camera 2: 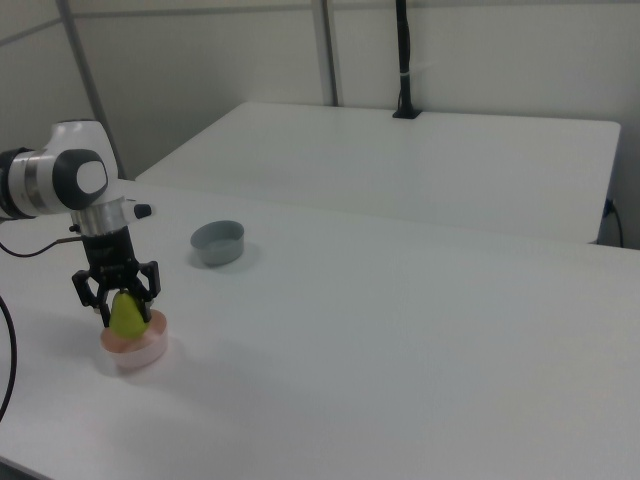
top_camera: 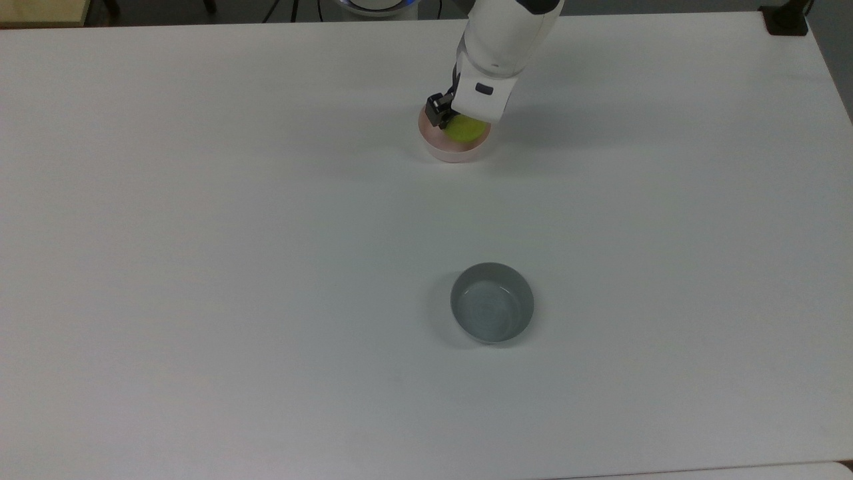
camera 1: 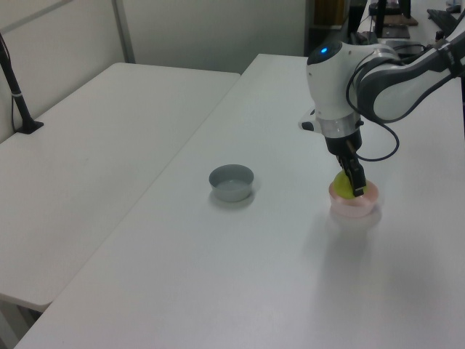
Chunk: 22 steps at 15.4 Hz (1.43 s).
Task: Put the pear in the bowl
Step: 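Lower the held pear into the pink bowl, then open the gripper to release the pear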
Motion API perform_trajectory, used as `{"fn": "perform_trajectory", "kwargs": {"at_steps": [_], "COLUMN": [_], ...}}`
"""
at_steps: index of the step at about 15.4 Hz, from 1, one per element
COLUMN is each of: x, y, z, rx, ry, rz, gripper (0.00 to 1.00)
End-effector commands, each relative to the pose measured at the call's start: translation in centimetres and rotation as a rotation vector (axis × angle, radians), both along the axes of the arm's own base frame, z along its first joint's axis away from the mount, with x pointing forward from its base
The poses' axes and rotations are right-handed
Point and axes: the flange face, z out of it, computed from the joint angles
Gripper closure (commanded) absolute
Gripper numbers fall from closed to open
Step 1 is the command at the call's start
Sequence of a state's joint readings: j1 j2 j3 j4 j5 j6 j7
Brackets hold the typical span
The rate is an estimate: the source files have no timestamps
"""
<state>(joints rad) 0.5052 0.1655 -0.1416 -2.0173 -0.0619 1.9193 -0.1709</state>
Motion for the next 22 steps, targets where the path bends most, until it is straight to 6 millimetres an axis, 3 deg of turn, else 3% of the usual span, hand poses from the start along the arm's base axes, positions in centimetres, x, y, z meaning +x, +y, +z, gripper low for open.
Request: {"fn": "perform_trajectory", "kwargs": {"at_steps": [1,3,4,5,8,9,11,14,16,17,22], "x": [-0.2,-0.5,-0.5,-0.5,-0.5,-0.5,-0.5,-0.3,0.2,0.5,0.5], "y": [0.3,0.1,0.1,0.1,0.0,0.0,-0.1,-0.4,-0.5,-0.6,-2.9], "z": [-1.3,-1.8,-1.8,-1.8,-1.6,-1.4,-1.1,1.2,4.9,8.0,15.3], "rx": [-0.012,-0.016,-0.017,-0.017,-0.023,-0.024,-0.023,-0.015,-0.011,0.003,0.037], "ry": [-0.022,-0.014,-0.015,-0.013,-0.022,-0.022,-0.024,-0.055,-0.06,-0.075,-0.13], "rz": [0.0,0.001,0.0,0.0,-0.034,-0.039,-0.047,-0.085,-0.095,-0.105,-0.151], "gripper": [0.92,0.86,0.78,0.63,0.05,0.0,0.0,0.0,0.0,0.0,0.0]}}
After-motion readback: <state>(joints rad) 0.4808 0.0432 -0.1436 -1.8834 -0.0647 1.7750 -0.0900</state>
